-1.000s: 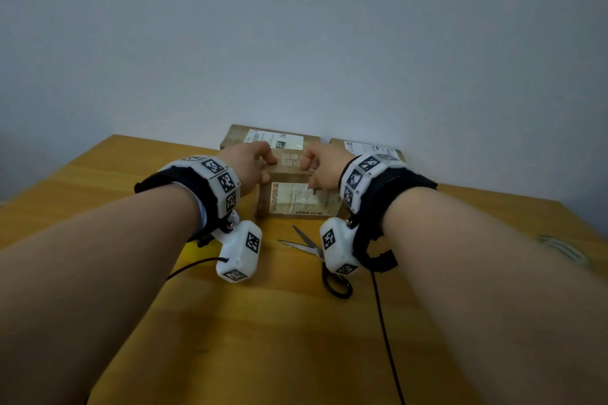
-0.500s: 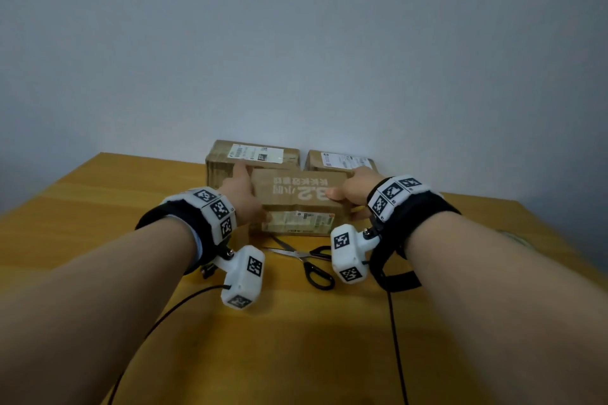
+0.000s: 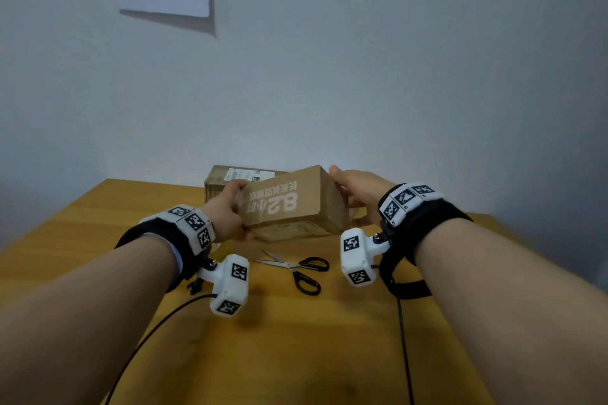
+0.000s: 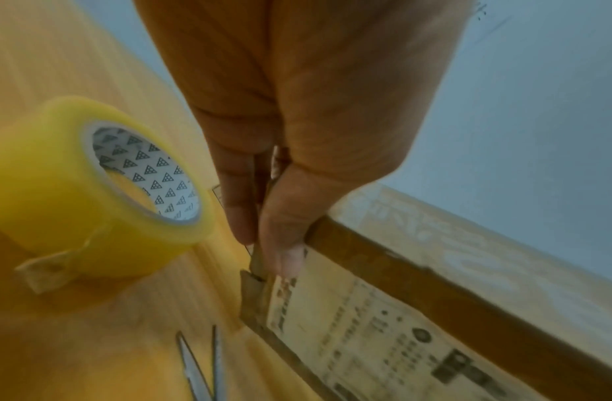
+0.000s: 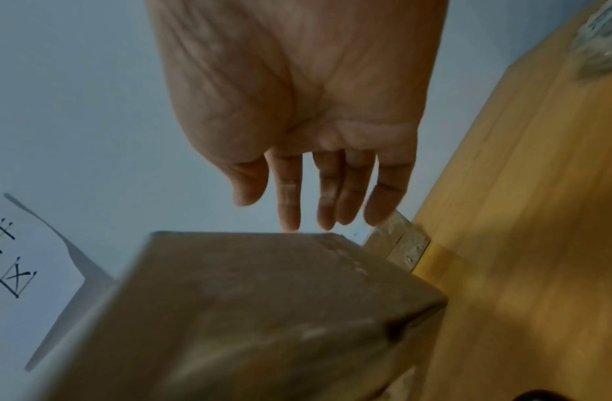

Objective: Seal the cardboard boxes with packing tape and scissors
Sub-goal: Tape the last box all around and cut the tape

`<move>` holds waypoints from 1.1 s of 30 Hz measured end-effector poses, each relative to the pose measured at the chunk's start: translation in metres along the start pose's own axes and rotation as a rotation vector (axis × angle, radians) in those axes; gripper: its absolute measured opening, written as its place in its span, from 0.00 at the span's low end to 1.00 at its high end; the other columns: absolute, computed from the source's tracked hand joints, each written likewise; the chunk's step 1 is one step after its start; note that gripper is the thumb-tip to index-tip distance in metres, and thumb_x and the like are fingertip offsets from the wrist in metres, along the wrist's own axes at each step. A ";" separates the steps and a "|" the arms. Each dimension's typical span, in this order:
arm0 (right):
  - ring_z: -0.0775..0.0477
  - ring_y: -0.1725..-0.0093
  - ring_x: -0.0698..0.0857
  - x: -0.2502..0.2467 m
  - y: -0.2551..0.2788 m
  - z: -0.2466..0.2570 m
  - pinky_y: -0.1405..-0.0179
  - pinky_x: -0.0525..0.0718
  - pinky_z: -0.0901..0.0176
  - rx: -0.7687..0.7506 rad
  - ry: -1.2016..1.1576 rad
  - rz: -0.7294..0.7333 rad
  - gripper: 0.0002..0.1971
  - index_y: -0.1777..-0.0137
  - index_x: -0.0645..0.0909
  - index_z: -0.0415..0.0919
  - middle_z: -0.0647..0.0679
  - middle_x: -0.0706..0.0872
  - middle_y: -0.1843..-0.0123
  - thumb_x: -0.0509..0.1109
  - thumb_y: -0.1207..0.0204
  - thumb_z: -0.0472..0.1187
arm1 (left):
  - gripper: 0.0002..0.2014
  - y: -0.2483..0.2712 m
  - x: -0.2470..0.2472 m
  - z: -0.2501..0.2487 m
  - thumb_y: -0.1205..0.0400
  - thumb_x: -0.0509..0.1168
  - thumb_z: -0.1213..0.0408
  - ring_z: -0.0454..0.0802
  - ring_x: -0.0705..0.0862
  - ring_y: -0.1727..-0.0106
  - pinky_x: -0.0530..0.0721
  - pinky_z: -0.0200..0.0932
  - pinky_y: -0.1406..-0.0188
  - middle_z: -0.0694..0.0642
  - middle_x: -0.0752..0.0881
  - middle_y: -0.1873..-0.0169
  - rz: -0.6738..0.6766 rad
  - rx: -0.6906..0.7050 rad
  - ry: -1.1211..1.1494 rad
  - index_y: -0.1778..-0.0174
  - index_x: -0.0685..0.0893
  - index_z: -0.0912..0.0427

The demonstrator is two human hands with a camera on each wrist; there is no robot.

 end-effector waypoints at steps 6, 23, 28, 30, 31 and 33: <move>0.33 0.37 0.85 0.031 0.030 0.028 0.32 0.79 0.34 -0.164 -0.300 0.424 0.41 0.29 0.80 0.37 0.36 0.86 0.37 0.73 0.35 0.67 | 0.44 0.011 -0.005 0.001 0.31 0.75 0.77 0.59 0.83 0.45 0.86 0.58 0.45 0.58 0.83 0.45 -0.001 -0.019 0.061 0.25 0.60 0.46; 0.35 0.54 0.93 0.035 0.029 0.050 0.46 0.89 0.34 -0.213 0.035 0.056 0.37 0.48 0.87 0.35 0.38 0.93 0.55 0.74 0.35 0.72 | 0.47 0.038 -0.014 -0.024 0.36 0.83 0.69 0.53 0.88 0.46 0.85 0.61 0.41 0.50 0.89 0.49 0.103 0.051 0.414 0.27 0.64 0.44; 0.42 0.42 0.88 0.039 0.038 0.058 0.43 0.88 0.36 -0.306 -0.091 0.063 0.22 0.39 0.81 0.53 0.50 0.88 0.41 0.68 0.24 0.67 | 0.42 0.035 -0.011 -0.010 0.38 0.83 0.62 0.56 0.88 0.45 0.85 0.63 0.43 0.50 0.89 0.46 0.076 -0.033 0.481 0.31 0.69 0.44; 0.44 0.39 0.86 0.045 0.040 0.061 0.42 0.88 0.39 -0.328 -0.106 0.128 0.22 0.39 0.83 0.52 0.50 0.87 0.39 0.70 0.25 0.66 | 0.41 0.032 -0.011 -0.005 0.37 0.83 0.62 0.56 0.87 0.43 0.85 0.65 0.44 0.50 0.88 0.45 0.061 -0.059 0.508 0.31 0.69 0.46; 0.45 0.38 0.86 0.048 0.042 0.064 0.40 0.87 0.41 -0.352 -0.078 0.144 0.23 0.41 0.85 0.51 0.50 0.89 0.40 0.72 0.27 0.66 | 0.41 0.031 -0.010 -0.004 0.36 0.82 0.63 0.56 0.87 0.43 0.85 0.65 0.44 0.50 0.88 0.45 0.066 -0.064 0.511 0.30 0.69 0.47; 0.45 0.42 0.88 0.052 0.045 0.070 0.40 0.85 0.47 -0.419 0.033 0.129 0.21 0.47 0.88 0.50 0.49 0.91 0.46 0.77 0.32 0.65 | 0.40 0.030 -0.007 -0.004 0.36 0.82 0.64 0.55 0.86 0.42 0.85 0.65 0.43 0.50 0.88 0.44 0.082 -0.059 0.494 0.30 0.69 0.46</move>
Point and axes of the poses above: each hand's wrist, its own y-axis away from the middle knuckle, its own x-axis out of the palm, z = x × y, the point moved 7 cm from there along -y, towards the middle knuckle
